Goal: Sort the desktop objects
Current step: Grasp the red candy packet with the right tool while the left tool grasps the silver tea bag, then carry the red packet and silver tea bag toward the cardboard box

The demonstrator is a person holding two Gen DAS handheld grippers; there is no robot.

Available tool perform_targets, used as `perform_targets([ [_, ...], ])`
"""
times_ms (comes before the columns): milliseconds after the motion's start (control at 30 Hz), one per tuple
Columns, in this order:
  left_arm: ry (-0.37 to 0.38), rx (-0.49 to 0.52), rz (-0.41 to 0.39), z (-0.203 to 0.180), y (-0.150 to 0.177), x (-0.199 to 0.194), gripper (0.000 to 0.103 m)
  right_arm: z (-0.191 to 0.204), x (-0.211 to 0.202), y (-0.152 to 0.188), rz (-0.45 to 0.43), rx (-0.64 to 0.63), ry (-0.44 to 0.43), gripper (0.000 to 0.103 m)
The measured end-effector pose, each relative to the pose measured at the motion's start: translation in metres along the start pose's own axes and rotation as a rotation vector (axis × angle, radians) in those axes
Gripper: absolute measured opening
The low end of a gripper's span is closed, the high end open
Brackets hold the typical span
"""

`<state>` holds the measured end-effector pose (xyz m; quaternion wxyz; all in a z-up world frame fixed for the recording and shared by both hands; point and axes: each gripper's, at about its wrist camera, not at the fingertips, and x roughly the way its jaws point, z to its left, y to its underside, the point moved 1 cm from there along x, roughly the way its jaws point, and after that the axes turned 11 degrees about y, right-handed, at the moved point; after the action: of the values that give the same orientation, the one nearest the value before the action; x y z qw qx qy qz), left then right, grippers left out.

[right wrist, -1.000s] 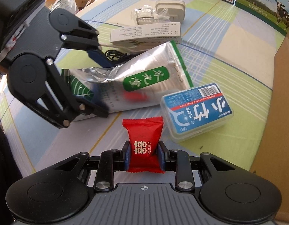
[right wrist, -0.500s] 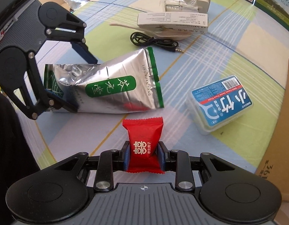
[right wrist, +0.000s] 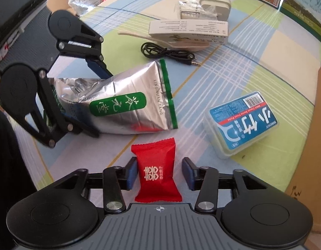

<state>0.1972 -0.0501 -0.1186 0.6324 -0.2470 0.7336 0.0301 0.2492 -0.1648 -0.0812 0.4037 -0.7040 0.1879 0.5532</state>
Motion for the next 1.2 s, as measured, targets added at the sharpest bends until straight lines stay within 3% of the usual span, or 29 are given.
perform_targets([
  [200,-0.006,0.000,-0.008,0.000,0.001,-0.001,0.063,0.009,0.001,0.002,0.011,-0.065,0.032,0.045],
  [400,-0.023,-0.027,-0.011,0.005,0.000,0.006,0.082,0.011,0.002,0.004,0.008,-0.085,0.044,0.045],
  [467,-0.019,-0.040,-0.012,0.006,0.000,0.007,0.082,0.012,0.002,0.004,0.009,-0.090,0.048,0.045],
  [533,-0.016,-0.049,-0.008,0.007,-0.001,0.007,0.079,0.013,0.002,0.004,0.010,-0.090,0.054,0.042],
  [567,-0.014,-0.050,-0.006,0.006,-0.002,0.007,0.077,0.013,0.002,0.003,0.009,-0.088,0.056,0.034],
  [667,-0.012,-0.063,-0.002,0.006,-0.005,0.006,0.066,0.012,0.001,0.002,0.006,-0.074,0.058,0.025],
  [733,-0.014,-0.071,-0.002,0.004,-0.006,0.005,0.056,0.013,0.001,0.002,0.001,-0.068,0.061,0.023],
  [900,-0.023,-0.069,0.015,-0.001,-0.009,0.003,0.050,0.011,-0.007,0.002,-0.004,-0.031,0.044,0.022],
  [1200,-0.052,-0.086,0.013,-0.005,-0.010,-0.017,0.049,0.013,-0.037,-0.002,-0.044,-0.042,0.078,0.022],
])
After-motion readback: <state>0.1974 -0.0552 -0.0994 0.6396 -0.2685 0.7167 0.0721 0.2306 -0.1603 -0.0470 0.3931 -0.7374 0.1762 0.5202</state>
